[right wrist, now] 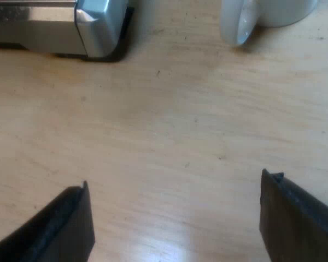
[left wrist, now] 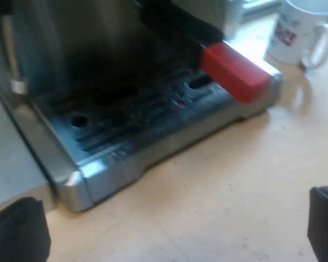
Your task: Place mug into machine
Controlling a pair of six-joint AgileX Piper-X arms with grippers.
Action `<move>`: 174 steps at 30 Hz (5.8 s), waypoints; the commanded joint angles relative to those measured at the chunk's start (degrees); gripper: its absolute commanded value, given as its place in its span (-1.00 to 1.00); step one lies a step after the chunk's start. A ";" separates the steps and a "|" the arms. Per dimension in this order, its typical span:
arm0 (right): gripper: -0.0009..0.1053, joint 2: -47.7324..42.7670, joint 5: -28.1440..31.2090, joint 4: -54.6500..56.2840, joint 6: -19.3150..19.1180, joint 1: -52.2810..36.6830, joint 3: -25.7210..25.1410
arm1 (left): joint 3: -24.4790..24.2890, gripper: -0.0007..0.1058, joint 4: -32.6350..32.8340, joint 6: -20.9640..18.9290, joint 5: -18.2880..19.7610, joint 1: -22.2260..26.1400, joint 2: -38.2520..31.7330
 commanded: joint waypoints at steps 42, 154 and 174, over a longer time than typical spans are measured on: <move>0.25 22.68 45.12 -38.43 24.15 33.11 12.30 | 6.56 0.99 -20.76 2.48 4.70 -20.17 17.53; -0.98 73.68 43.03 -104.00 -1.82 11.19 10.05 | 9.89 0.99 -26.90 2.48 4.29 -20.17 17.53; -0.98 34.42 32.98 -71.82 -1.68 14.36 13.96 | 9.89 0.99 -27.30 2.05 -1.78 -20.17 17.53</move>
